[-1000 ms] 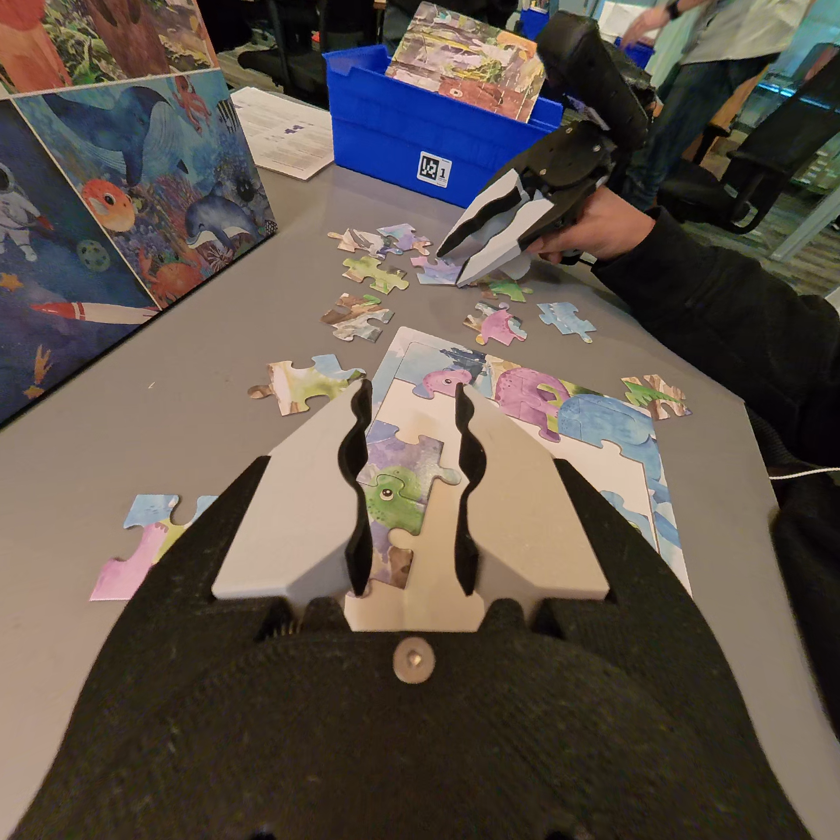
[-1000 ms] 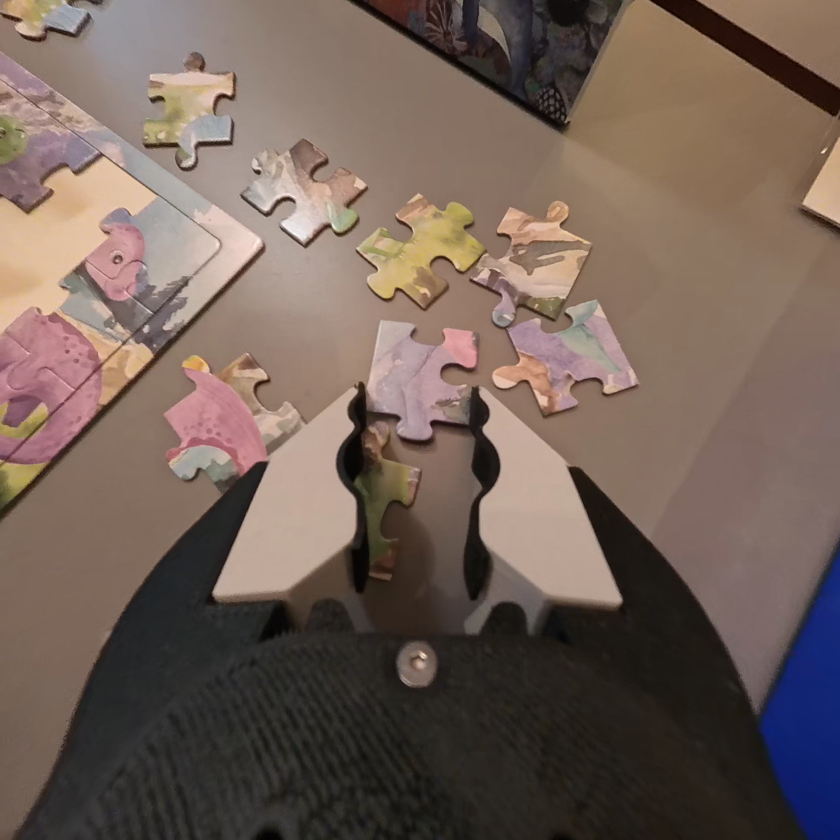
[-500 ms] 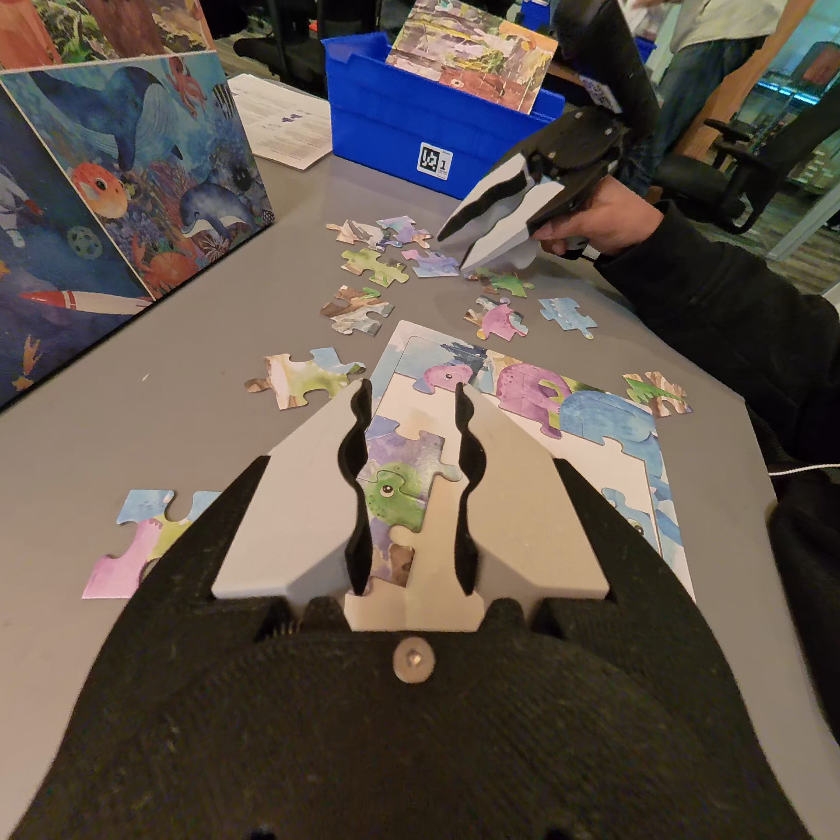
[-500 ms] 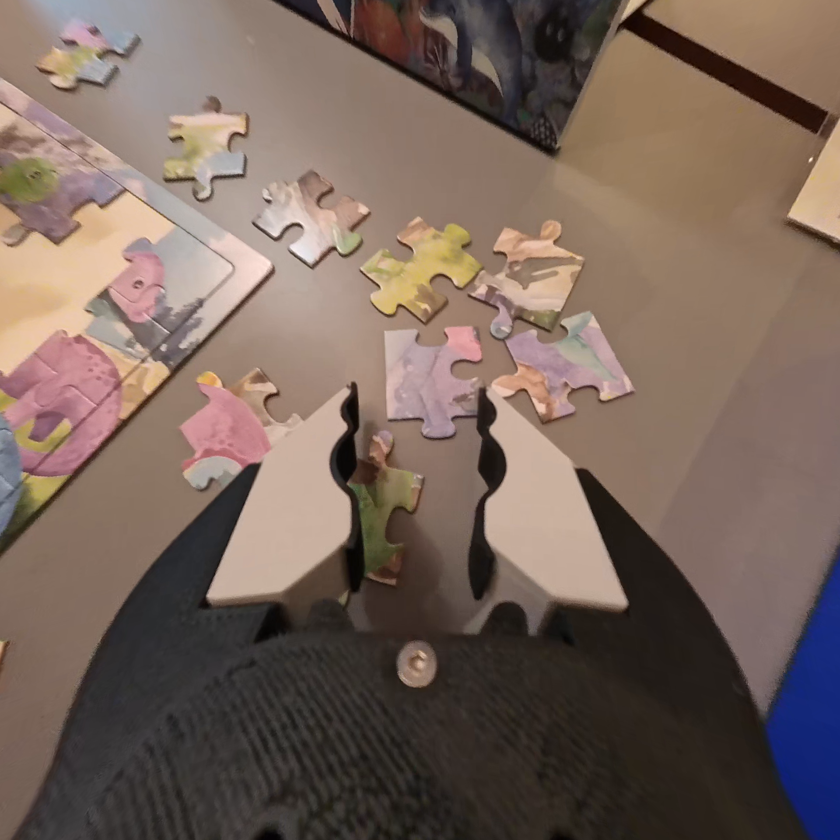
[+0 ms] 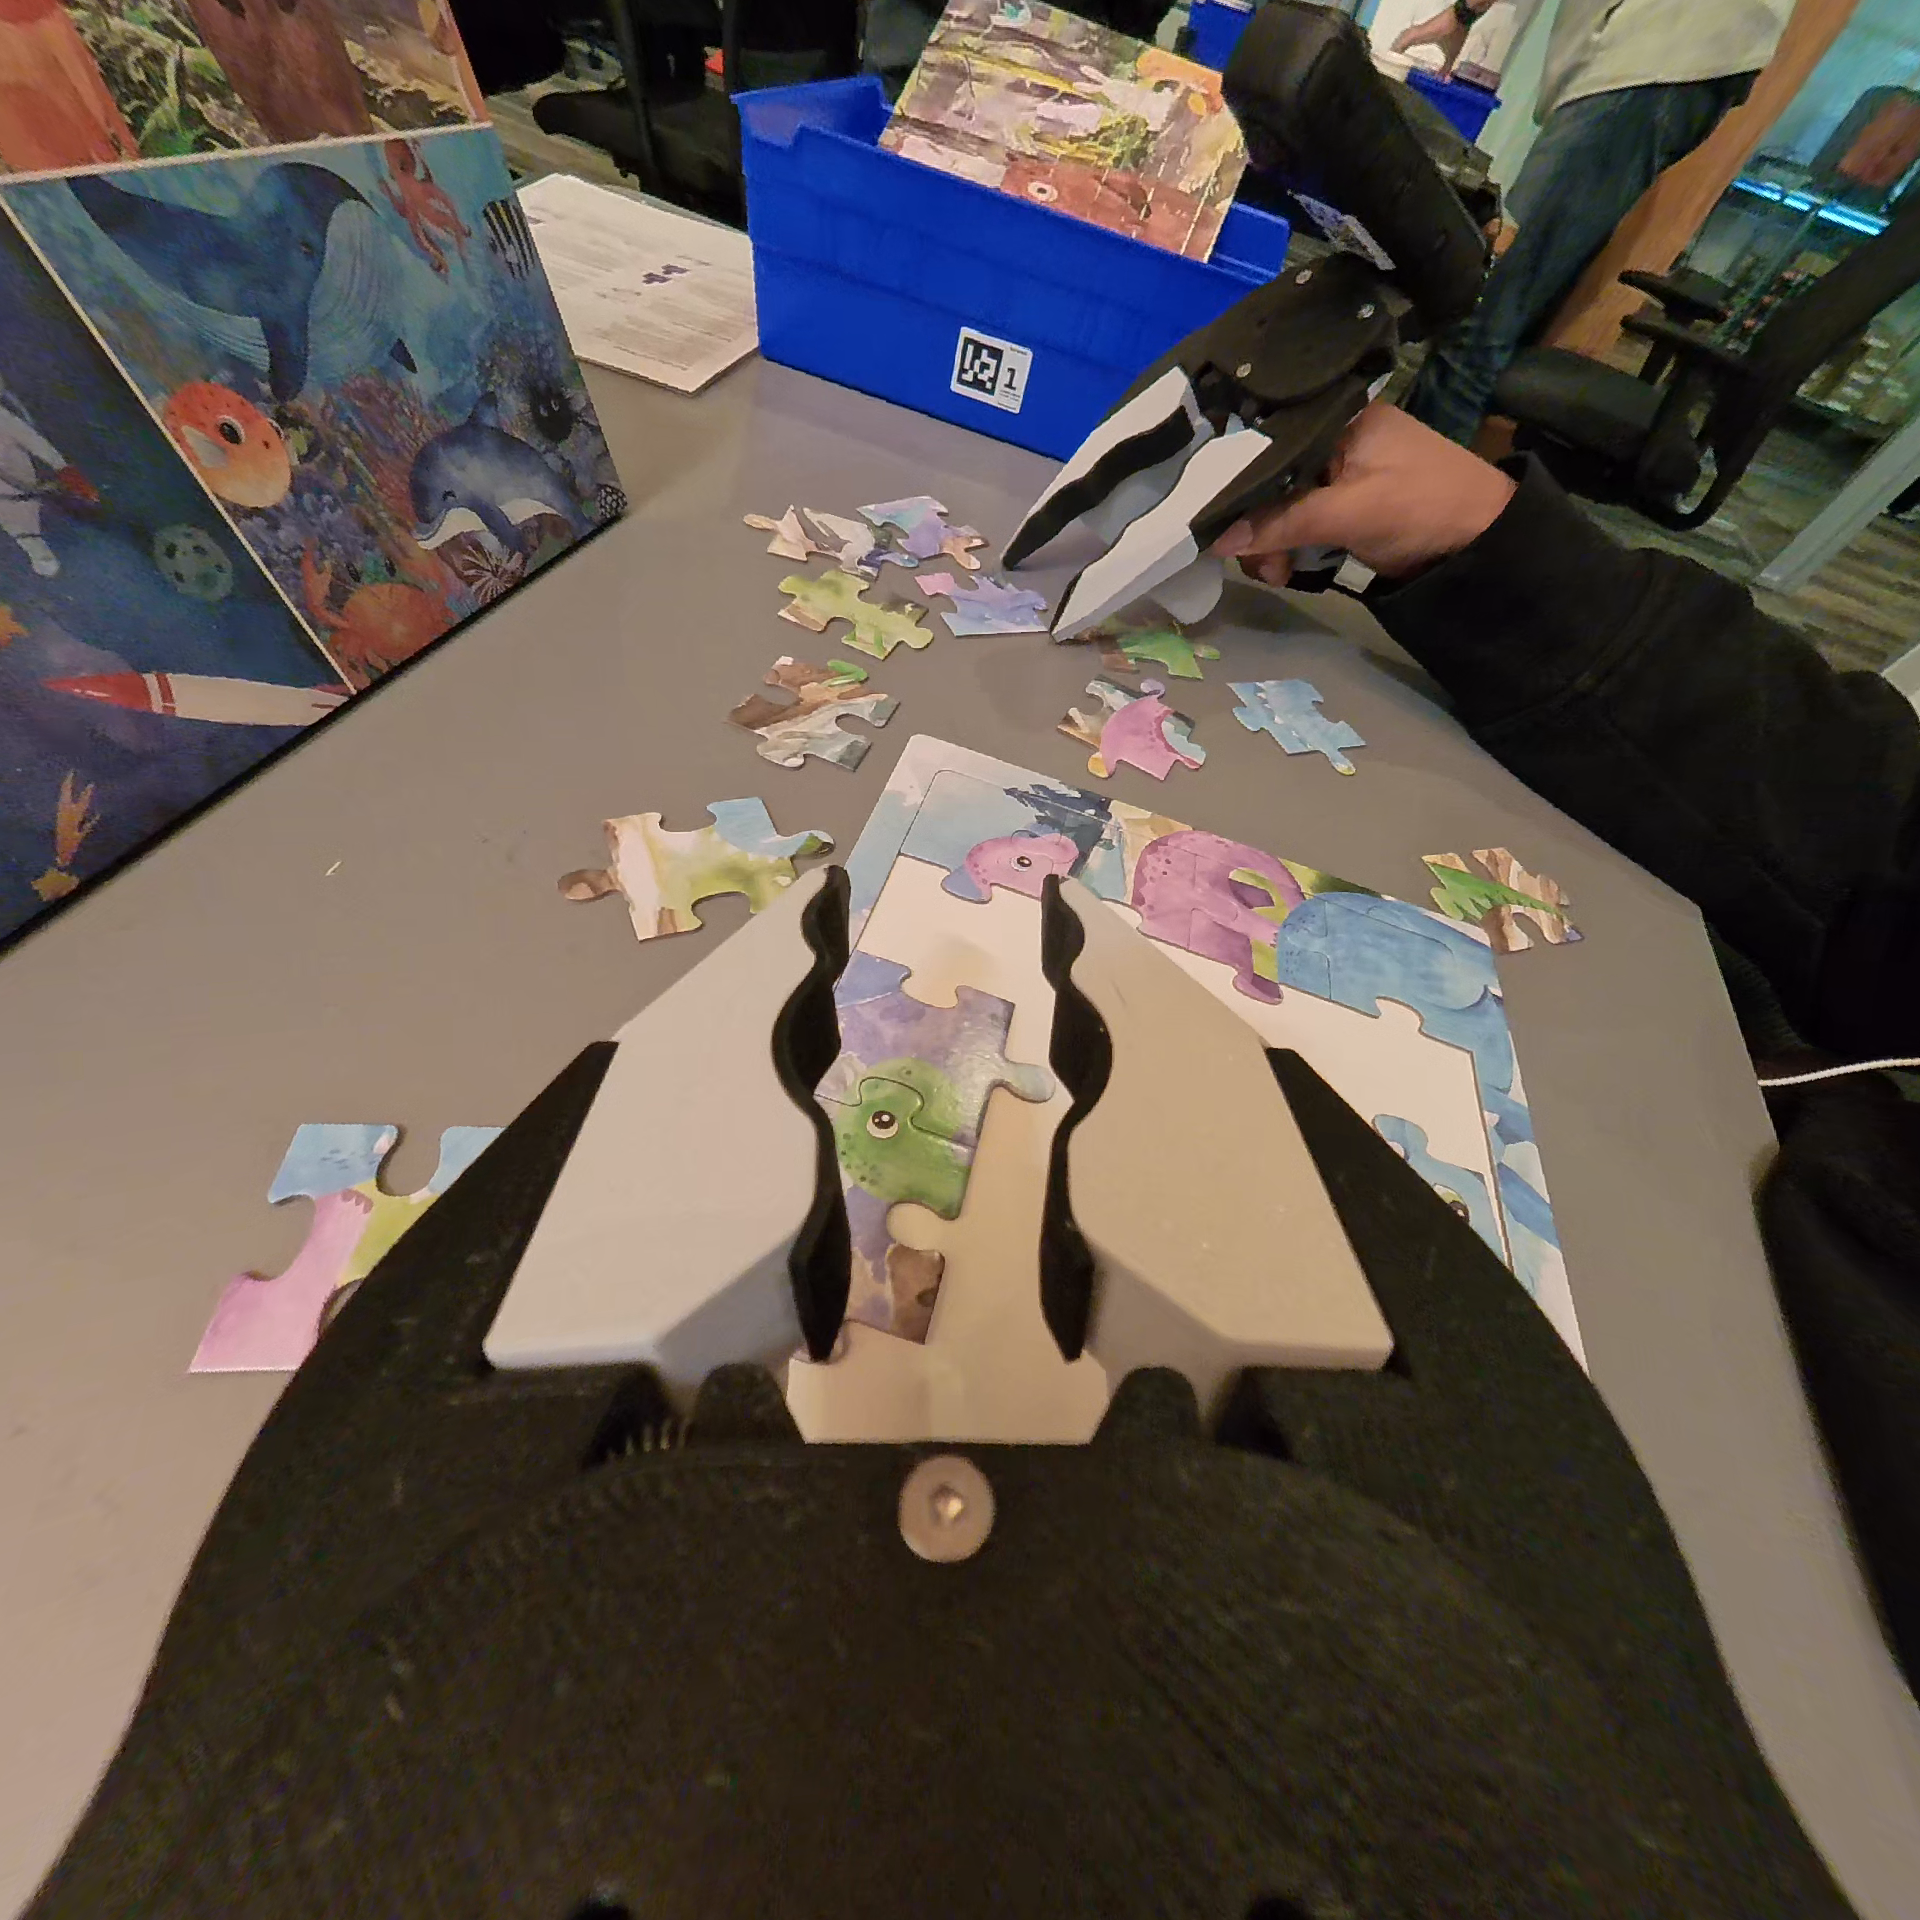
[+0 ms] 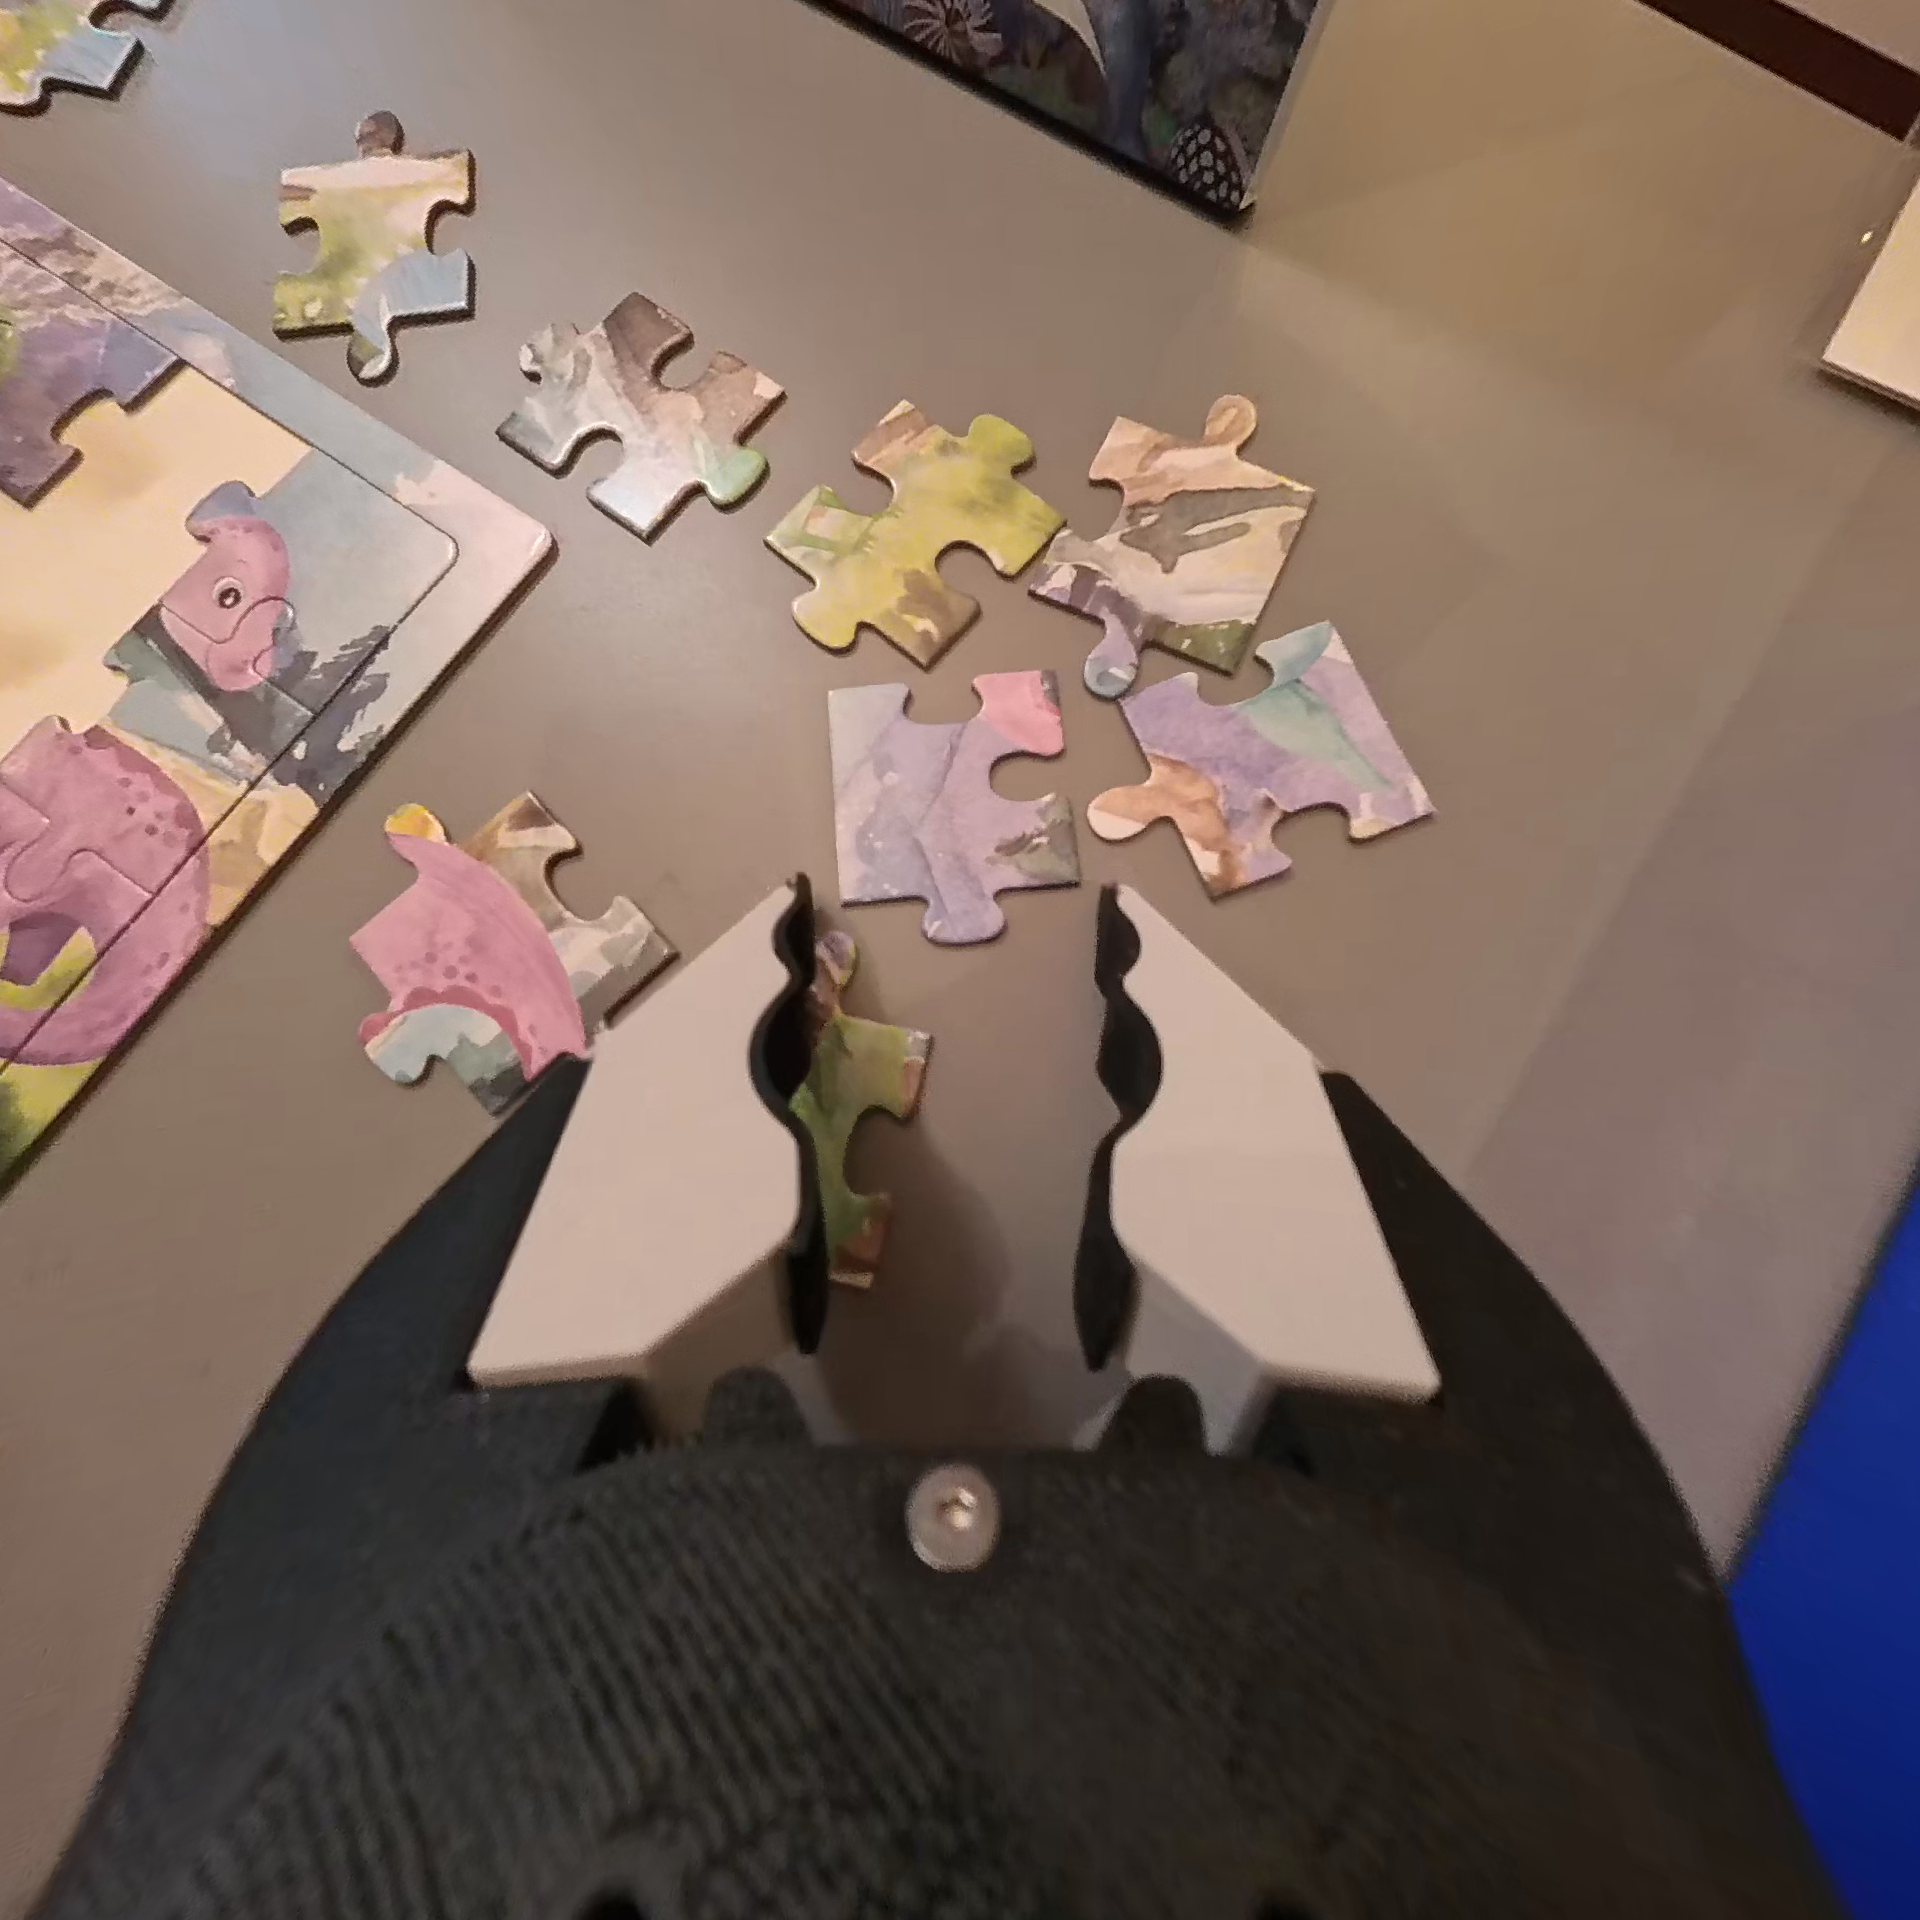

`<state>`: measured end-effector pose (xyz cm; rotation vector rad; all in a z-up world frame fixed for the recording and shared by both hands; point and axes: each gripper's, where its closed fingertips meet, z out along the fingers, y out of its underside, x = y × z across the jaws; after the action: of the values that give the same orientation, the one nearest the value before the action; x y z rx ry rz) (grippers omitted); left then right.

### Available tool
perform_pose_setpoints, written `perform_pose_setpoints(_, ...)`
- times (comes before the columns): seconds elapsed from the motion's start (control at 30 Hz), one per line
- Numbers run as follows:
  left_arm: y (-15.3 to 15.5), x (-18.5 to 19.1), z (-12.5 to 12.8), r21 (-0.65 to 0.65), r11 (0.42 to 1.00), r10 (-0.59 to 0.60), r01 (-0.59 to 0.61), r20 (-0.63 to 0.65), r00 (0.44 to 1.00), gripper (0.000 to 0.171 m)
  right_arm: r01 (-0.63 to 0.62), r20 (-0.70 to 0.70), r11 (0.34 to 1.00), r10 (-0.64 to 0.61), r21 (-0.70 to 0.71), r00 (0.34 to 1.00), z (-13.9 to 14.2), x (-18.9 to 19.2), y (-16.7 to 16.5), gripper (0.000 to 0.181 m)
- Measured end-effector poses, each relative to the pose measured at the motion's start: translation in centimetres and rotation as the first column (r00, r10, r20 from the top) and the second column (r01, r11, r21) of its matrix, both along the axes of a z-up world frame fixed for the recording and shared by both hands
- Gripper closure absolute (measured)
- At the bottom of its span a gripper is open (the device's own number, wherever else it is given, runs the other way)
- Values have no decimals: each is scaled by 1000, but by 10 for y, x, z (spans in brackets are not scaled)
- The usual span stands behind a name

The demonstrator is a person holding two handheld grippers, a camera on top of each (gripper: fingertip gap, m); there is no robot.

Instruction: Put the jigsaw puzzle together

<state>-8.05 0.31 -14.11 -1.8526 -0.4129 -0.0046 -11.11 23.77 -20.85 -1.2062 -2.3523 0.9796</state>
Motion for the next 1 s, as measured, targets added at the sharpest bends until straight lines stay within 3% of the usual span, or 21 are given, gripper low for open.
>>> perform_pose_setpoints(0.63, 0, 0, -1, -2, 1000, -1, 1, 4, 1000, 137, -55, 31, 997, 57, -55, 998, 2, 8, -11, 133)
perform_pose_setpoints(1.0, 0, 0, -2, -3, 1000, -3, 3, 4, 1000, 137, -34, 22, 999, 34, -12, 999, 0, 7, -3, 151)
